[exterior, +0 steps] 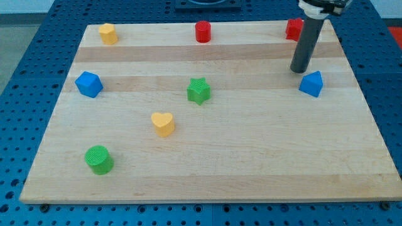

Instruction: Move the arm parallel to the green circle

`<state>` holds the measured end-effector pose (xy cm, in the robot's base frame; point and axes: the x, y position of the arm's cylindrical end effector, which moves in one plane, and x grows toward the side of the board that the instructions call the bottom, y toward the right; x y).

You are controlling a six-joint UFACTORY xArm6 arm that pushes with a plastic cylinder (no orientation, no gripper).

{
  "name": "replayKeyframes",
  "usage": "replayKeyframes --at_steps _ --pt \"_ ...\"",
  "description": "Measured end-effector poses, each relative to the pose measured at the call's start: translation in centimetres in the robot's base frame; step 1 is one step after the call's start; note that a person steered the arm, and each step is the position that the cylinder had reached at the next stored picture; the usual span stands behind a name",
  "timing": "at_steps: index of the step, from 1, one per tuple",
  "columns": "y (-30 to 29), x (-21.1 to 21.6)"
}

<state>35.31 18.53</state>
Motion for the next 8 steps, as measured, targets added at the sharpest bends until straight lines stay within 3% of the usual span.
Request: replayKeyframes --at_steps 4,6,8 --pt "-3.3 1.4" --pt "-7.9 5.2" --pt "-10.5 11.7"
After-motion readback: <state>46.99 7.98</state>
